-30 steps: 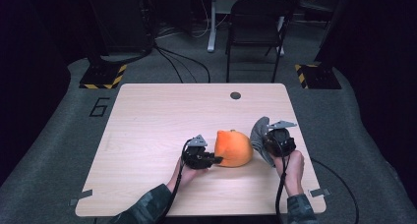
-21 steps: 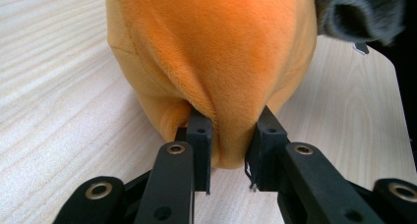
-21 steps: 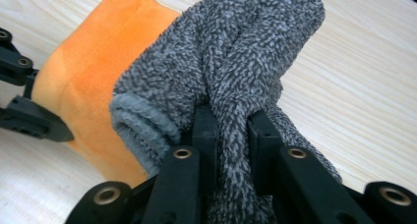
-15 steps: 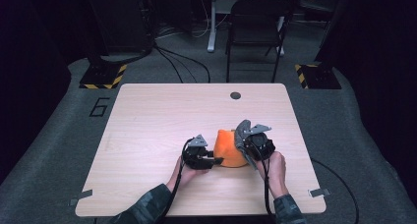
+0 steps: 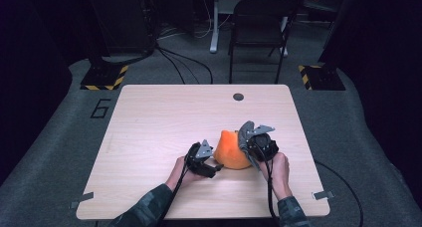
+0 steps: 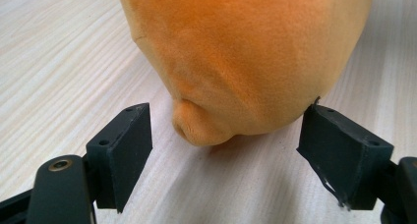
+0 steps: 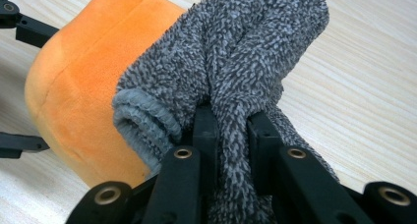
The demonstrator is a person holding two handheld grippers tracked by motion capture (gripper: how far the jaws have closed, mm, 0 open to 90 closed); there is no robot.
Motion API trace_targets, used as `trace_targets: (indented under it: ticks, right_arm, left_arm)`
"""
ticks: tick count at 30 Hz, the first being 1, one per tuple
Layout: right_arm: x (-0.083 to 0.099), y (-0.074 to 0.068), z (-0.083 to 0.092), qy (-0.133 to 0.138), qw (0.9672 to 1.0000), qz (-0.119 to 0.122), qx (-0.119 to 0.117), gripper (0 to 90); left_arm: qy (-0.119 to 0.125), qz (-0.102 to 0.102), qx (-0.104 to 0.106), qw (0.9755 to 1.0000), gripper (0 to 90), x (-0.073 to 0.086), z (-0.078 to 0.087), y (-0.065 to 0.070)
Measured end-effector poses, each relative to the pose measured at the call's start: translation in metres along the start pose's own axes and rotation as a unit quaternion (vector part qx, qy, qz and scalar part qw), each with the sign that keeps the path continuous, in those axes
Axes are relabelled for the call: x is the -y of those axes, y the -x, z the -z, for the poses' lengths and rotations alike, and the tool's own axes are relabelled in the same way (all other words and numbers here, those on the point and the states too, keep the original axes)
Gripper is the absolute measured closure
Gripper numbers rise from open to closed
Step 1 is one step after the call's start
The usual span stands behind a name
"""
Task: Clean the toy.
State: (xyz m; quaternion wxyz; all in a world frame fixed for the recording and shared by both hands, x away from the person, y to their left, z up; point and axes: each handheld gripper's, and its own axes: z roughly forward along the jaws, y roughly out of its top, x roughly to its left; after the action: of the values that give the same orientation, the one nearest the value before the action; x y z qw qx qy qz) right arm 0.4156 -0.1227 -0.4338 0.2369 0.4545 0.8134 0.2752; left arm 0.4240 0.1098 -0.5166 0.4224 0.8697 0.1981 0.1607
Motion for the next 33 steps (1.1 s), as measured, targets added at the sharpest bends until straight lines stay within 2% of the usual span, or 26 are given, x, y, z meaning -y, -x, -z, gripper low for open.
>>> trace_targets:
  ticks: [2, 5, 7, 10, 13, 16, 18, 19, 21, 22, 23, 24, 26, 27, 28, 30, 33]
  right_arm:
    - [0.0, 0.0, 0.0, 0.001, 1.0, 0.0, 0.002, 78.1]
    - [0.0, 0.0, -0.001, 0.002, 1.0, -0.001, 0.002, 78.2]
    - [-0.001, 0.0, -0.001, 0.0, 1.0, -0.002, 0.0, 78.1]
    - [-0.001, 0.0, -0.002, 0.005, 1.0, 0.0, 0.002, 78.1]
    - [-0.001, 0.0, -0.003, 0.008, 1.0, -0.001, 0.002, 78.1]
    - [-0.001, 0.0, -0.003, 0.008, 1.0, -0.001, 0.003, 78.2]
    - [-0.001, 0.0, -0.003, 0.005, 1.0, -0.001, 0.003, 78.1]
    - [0.0, -0.001, -0.003, 0.004, 1.0, -0.004, 0.002, 78.1]
    - [0.0, 0.0, -0.001, 0.009, 0.9999, -0.008, -0.002, 77.9]
    - [-0.001, 0.004, 0.002, 0.017, 0.9998, -0.011, -0.007, 77.6]
    - [-0.001, 0.01, 0.008, 0.029, 0.9991, -0.026, -0.016, 77.5]
    - [0.0, 0.015, 0.012, 0.034, 0.9988, -0.028, -0.019, 77.3]
    - [0.004, 0.029, 0.024, 0.042, 0.9982, -0.042, 0.007, 77.2]
    - [0.006, 0.032, 0.026, 0.042, 0.9979, -0.048, 0.012, 77.2]
    - [0.012, 0.044, 0.029, 0.044, 0.9972, -0.057, 0.02, 77.2]
    - [0.023, 0.06, 0.027, 0.031, 0.9953, -0.082, 0.041, 77.2]
    - [0.037, 0.071, 0.013, -0.006, 0.9942, -0.096, 0.047, 77.2]
  left_arm:
    - [0.001, -0.011, -0.005, 0.9999, 18.8, 0.0, -0.002, 0.001]
    - [-0.007, -0.041, -0.018, 0.999, 18.4, 0.0, -0.005, 0.005]
    - [-0.007, -0.054, -0.018, 0.9984, 19.9, 0.001, -0.006, 0.007]
    - [0.002, -0.078, -0.02, 0.9967, 30.2, 0.002, -0.007, 0.011]
    - [0.009, -0.089, -0.026, 0.9956, 35.7, 0.001, -0.008, 0.013]
    - [0.015, -0.093, -0.028, 0.9952, 43.7, 0.002, -0.008, 0.014]
    - [0.022, -0.097, -0.027, 0.9947, 53.5, 0.002, -0.008, 0.014]
    - [0.023, -0.101, -0.035, 0.994, 57.9, 0.003, -0.008, 0.015]
    - [0.027, -0.095, -0.032, 0.9945, 66.6, 0.003, -0.009, 0.015]
    - [0.029, -0.094, -0.034, 0.9946, 69.0, 0.002, -0.009, 0.015]
    - [0.028, -0.095, -0.034, 0.9945, 70.6, 0.002, -0.008, 0.016]
    - [0.029, -0.096, -0.034, 0.9943, 71.3, 0.002, -0.008, 0.016]
    - [0.028, -0.099, -0.035, 0.9941, 72.9, 0.003, -0.009, 0.015]
    - [0.03, -0.098, -0.034, 0.9942, 73.3, 0.004, -0.009, 0.015]
    - [0.028, -0.097, -0.034, 0.9943, 73.7, 0.004, -0.009, 0.015]
    - [0.029, -0.099, -0.036, 0.994, 74.2, 0.004, -0.009, 0.016]
    - [0.028, -0.102, -0.036, 0.9937, 74.3, 0.004, -0.009, 0.016]
